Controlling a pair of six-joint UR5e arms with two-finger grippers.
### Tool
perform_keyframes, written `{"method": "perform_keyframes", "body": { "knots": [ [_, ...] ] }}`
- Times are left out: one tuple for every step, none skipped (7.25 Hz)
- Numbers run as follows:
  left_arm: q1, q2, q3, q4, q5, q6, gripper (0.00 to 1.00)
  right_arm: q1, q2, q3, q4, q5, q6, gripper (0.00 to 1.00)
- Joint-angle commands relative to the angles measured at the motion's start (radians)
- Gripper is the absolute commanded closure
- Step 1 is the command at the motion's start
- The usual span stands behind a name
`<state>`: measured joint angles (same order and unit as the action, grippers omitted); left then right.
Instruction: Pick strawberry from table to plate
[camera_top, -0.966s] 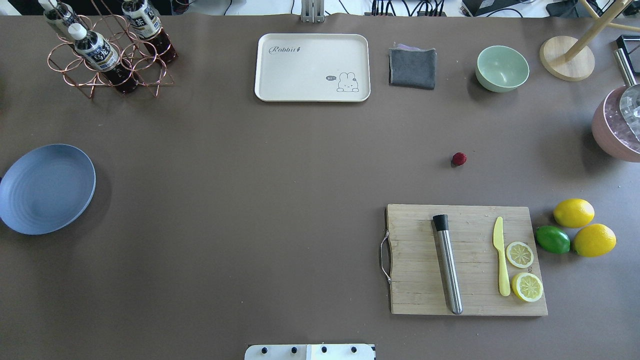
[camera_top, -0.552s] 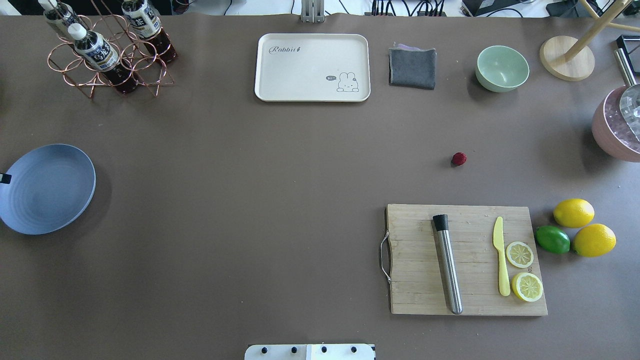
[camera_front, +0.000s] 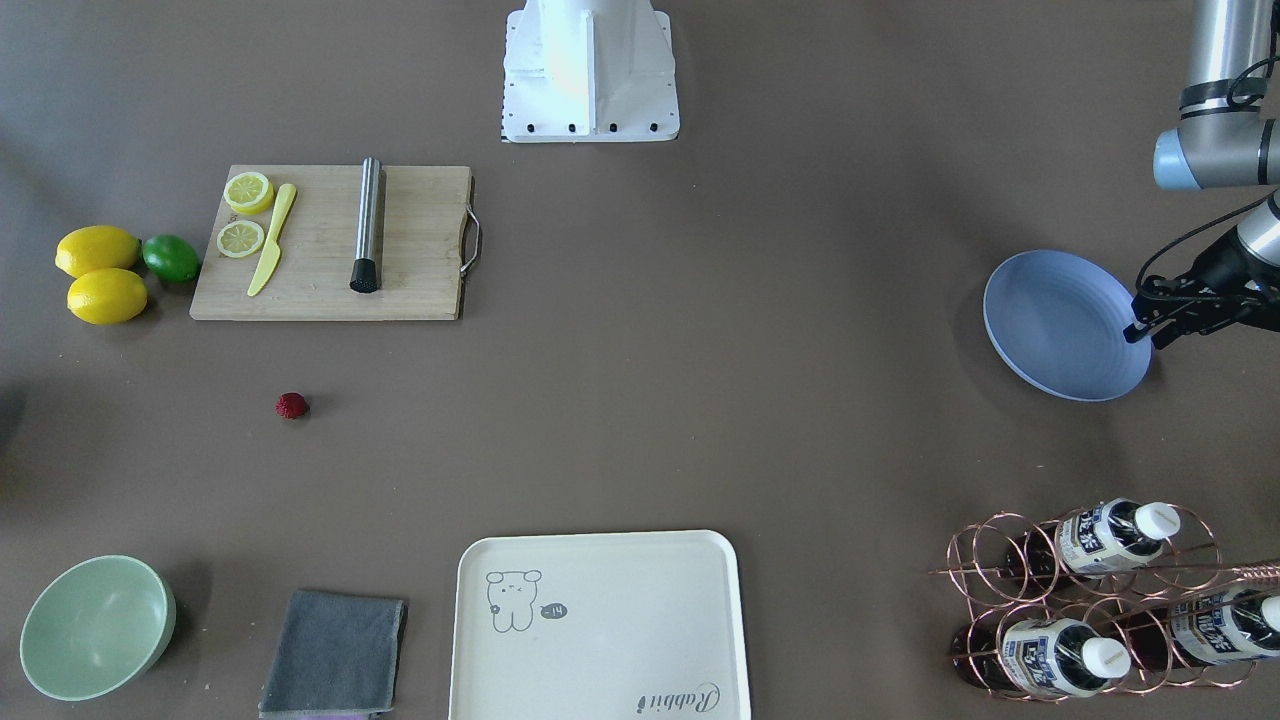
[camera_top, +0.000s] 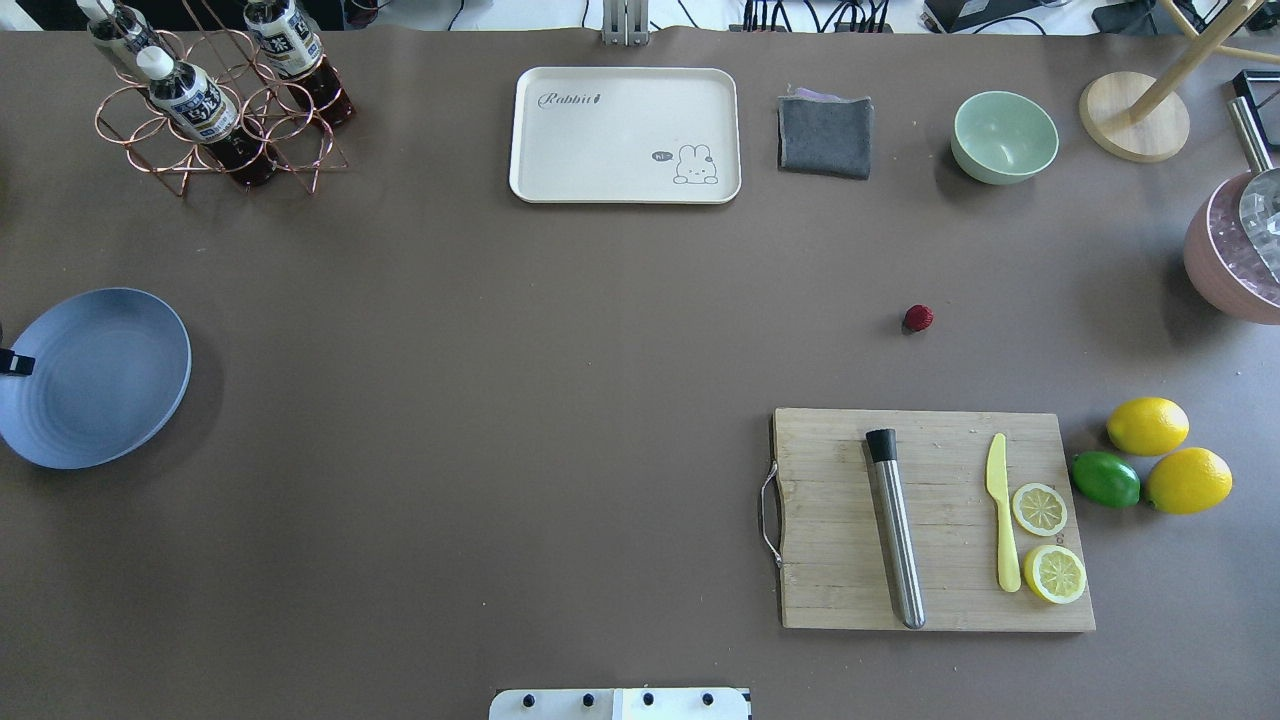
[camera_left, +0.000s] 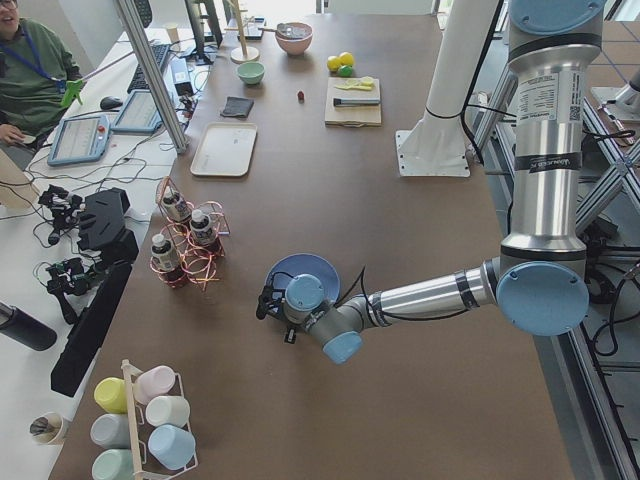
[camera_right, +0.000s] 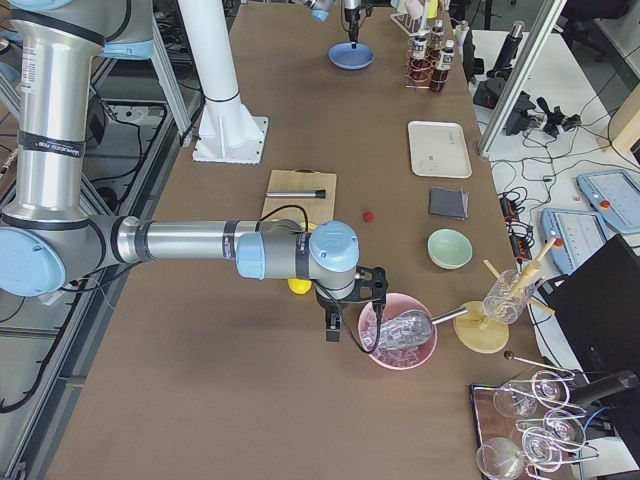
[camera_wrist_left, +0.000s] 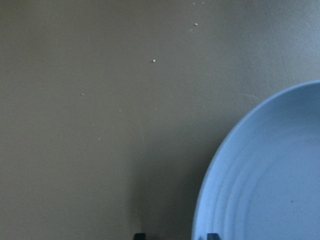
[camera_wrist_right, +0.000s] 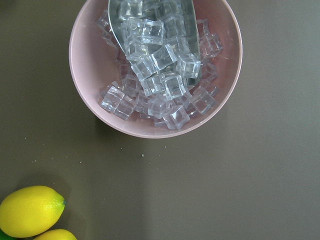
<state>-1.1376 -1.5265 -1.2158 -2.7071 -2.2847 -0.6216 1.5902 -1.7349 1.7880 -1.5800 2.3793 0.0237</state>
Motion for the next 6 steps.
{"method": "perform_keyframes", "body": {
  "knots": [
    [0.001, -0.001, -0.010, -0.011, -0.015, -0.012, 1.00, -0.003, 0.011, -0.001, 0.000, 0.000, 0.012, 0.00],
    [-0.001, -0.007, -0.014, -0.005, -0.072, -0.013, 1.00, -0.004, 0.012, -0.001, 0.000, 0.000, 0.018, 0.00],
    [-0.004, -0.010, -0.017, 0.000, -0.123, -0.015, 1.00, -0.007, 0.015, -0.002, 0.000, 0.000, 0.019, 0.00],
    [-0.008, -0.011, -0.031, 0.000, -0.134, -0.044, 1.00, -0.009, 0.024, -0.004, 0.000, -0.002, 0.019, 0.00],
    [-0.022, -0.017, -0.045, 0.000, -0.197, -0.094, 1.00, -0.009, 0.038, -0.002, -0.002, 0.000, 0.019, 0.00],
    [-0.071, -0.049, -0.047, 0.009, -0.287, -0.145, 1.00, -0.010, 0.055, -0.004, -0.002, 0.003, 0.019, 0.00]
  ]
}}
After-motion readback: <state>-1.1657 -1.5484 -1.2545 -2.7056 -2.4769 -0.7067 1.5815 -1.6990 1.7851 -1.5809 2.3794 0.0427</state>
